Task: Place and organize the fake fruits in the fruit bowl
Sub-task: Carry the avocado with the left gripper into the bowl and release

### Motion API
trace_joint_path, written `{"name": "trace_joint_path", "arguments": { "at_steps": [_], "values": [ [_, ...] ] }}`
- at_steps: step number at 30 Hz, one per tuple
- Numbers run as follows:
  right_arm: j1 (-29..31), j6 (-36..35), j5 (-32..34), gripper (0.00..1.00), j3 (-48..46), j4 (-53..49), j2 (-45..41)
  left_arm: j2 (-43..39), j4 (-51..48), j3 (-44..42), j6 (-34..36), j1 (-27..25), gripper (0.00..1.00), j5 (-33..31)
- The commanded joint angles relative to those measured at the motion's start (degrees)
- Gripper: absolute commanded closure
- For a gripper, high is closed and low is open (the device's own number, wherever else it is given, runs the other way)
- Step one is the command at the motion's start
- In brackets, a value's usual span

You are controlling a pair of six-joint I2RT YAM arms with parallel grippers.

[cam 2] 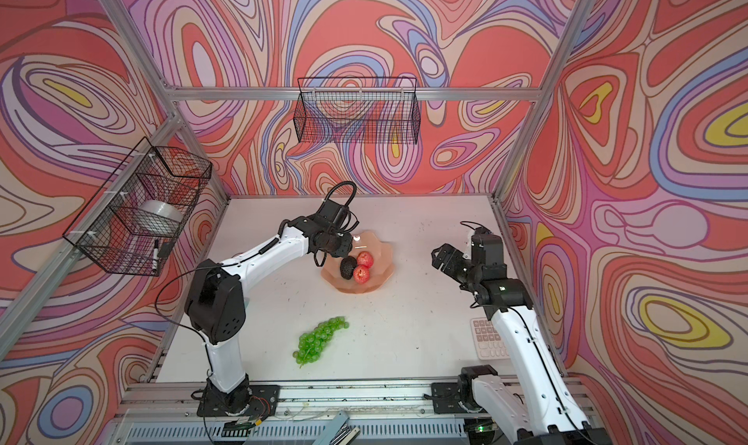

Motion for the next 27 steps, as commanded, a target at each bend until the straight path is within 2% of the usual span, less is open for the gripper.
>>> {"name": "trace_joint_path", "arguments": {
  "at_steps": [1, 4, 9, 12, 16, 20, 27],
  "values": [
    [-0.3, -0.7, 0.4, 0.05, -0.2, -0.9, -1.0, 2.4, 0.1, 2.3, 0.5, 0.7, 0.50, 0.5],
    [-0.3, -0.7, 0.4, 0.05, -0.6, -0.5, -0.9, 4.7, 2.0, 2.2, 0.7, 1.3, 0.49, 1.9],
    [-0.3, -0.7, 0.0, 0.06, -1.1, 0.1, -0.7, 9.0, 0.6, 5.7, 1.0, 1.3, 0.43, 0.5],
    [-0.3, -0.8, -0.1, 0.06, -1.1, 0.2, -0.6, 10.5, -0.1, 7.0, 1.5, 1.3, 0.35, -0.2],
    [-0.3, -0.9, -0.1, 0.06, -1.1, 0.3, -0.4, 11.5, -1.8, 9.0, 1.6, 1.4, 0.18, -1.0],
    [-0.3, -1.2, 0.2, 0.06, -1.0, 0.1, -0.3, 10.1, -1.9, 9.1, 1.2, 1.4, 0.11, -0.5],
    [0.1, -3.6, -0.9, 0.15, 2.0, -3.7, 1.6, 2.1, 0.2, 6.6, -0.4, 1.4, 0.09, 0.8]
  ]
}}
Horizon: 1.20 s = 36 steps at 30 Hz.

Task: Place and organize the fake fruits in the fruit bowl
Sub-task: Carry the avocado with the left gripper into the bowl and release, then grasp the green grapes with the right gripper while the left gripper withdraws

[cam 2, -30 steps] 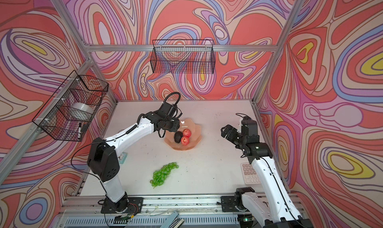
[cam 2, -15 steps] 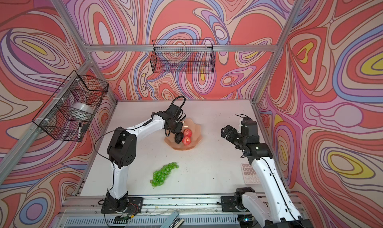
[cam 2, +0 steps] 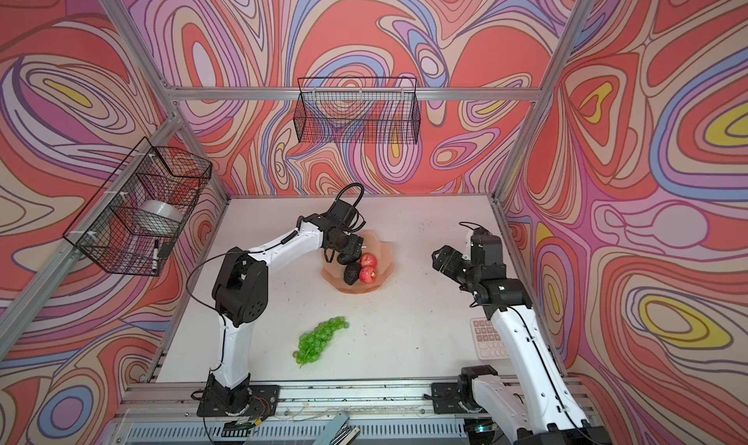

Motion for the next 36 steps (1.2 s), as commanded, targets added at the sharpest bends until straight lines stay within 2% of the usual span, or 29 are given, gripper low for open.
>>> {"name": "trace_joint_path", "arguments": {
  "at_steps": [1, 3, 5, 9, 13, 18, 22, 25, 32, 36],
  "values": [
    [0.9, -2.2, -0.3, 0.15, 2.6, -3.8, 0.7, -8.6, 0.8, -1.3, -1.0, 0.4, 0.09, 0.3],
    [4.2, -1.6, 1.7, 0.15, 3.4, -5.4, 0.5, -12.6, 2.2, -2.7, -1.3, 0.5, 0.08, -0.7],
    [10.7, 0.4, 6.4, 0.16, 4.0, -6.9, 0.4, -17.3, 4.3, -5.4, -2.0, 1.1, 0.07, -2.4],
    [30.7, 6.9, 17.4, 0.15, 4.9, -7.2, 3.7, -28.9, 9.2, -15.1, -6.1, 6.0, 0.05, -1.5],
    [48.3, 14.0, 25.0, 0.11, 8.6, -6.0, 14.4, -38.9, 11.0, -24.4, -8.1, 12.3, 0.02, -2.1],
    [61.4, 27.0, 24.9, 0.05, 11.2, -0.1, 26.6, -47.0, 7.8, -30.4, -11.7, 19.8, 0.01, -1.2],
    [67.0, 33.5, 25.6, 0.02, 14.7, 2.6, 33.5, -51.8, 8.6, -35.7, -15.4, 25.3, 0.00, 0.2],
    [68.2, 35.7, 25.9, 0.02, 18.0, 1.9, 37.8, -54.6, 9.3, -39.5, -18.0, 29.0, 0.00, 4.4],
    [68.2, 38.0, 22.8, 0.02, 23.5, 1.7, 46.2, -60.0, 6.9, -42.6, -19.3, 31.6, 0.00, 9.1],
    [68.3, 36.9, 19.1, 0.02, 29.0, -1.2, 53.7, -62.2, 4.2, -41.8, -16.8, 32.0, 0.00, 8.0]
  ]
}}
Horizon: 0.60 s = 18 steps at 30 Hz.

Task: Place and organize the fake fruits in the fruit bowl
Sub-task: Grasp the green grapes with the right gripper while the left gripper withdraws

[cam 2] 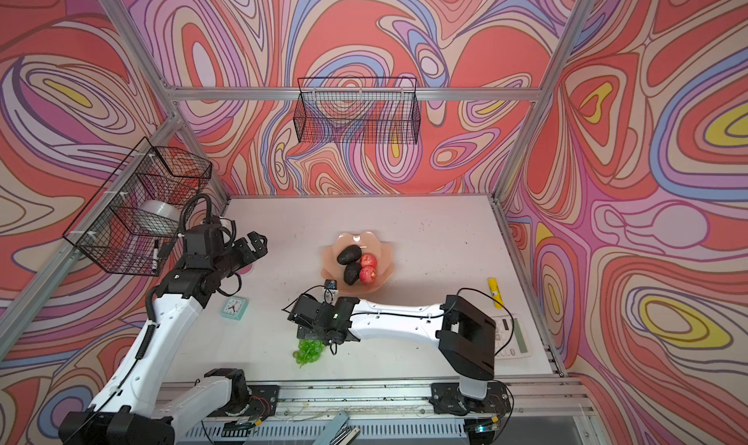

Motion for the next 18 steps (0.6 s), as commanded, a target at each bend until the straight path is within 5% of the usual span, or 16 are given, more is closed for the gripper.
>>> {"name": "trace_joint_path", "arguments": {
  "at_steps": [1, 18],
  "values": [
    [0.0, 0.6, -3.0, 0.02, 3.2, -2.8, 4.2, -2.1, -3.6, 0.9, 1.0, 0.7, 0.00, -0.2],
    [-1.4, 1.2, -6.8, 0.04, 7.3, -4.3, 13.4, -4.9, -4.5, 0.2, 2.4, 0.8, 0.00, -1.6]
  ]
}}
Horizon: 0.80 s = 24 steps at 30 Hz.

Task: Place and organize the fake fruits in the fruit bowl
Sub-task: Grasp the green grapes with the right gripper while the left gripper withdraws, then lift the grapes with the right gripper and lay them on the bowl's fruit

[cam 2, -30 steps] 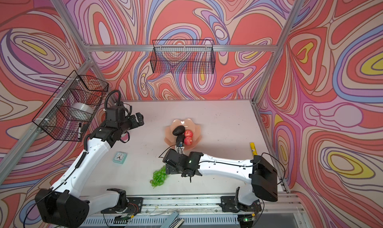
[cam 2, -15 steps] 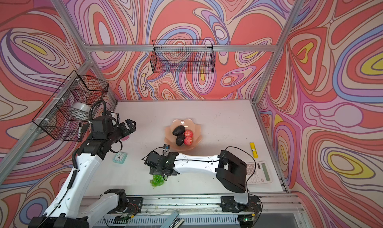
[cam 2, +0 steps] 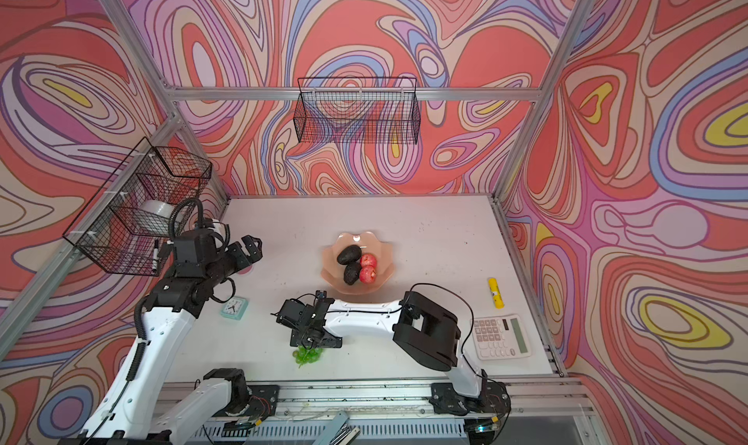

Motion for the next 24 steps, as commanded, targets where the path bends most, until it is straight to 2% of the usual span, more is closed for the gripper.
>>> {"name": "trace_joint_path", "arguments": {
  "at_steps": [1, 5, 10, 15, 24],
  "values": [
    [-0.8, 0.5, -0.2, 0.05, 0.5, -1.1, 1.5, -0.9, -1.6, 0.0, 0.4, 0.3, 0.00, -0.5],
    [-1.4, 0.1, -1.4, 0.11, 0.4, 0.2, 2.7, -1.1, -1.4, -0.3, 0.3, 0.3, 0.00, -0.6],
    [-1.6, 0.1, -0.7, 0.22, -1.1, 1.5, 1.4, -1.1, -1.7, -0.1, 0.6, 0.3, 0.00, -1.0],
    [-1.6, 0.6, 3.4, 0.36, -4.5, 3.6, -3.3, -1.3, -1.8, -0.1, 0.5, 0.3, 0.00, -1.2],
    [-1.5, -2.9, 8.4, 0.54, -4.7, 5.6, -11.3, -1.2, -2.3, 0.1, 0.7, 0.3, 0.00, -1.8]
  ]
}}
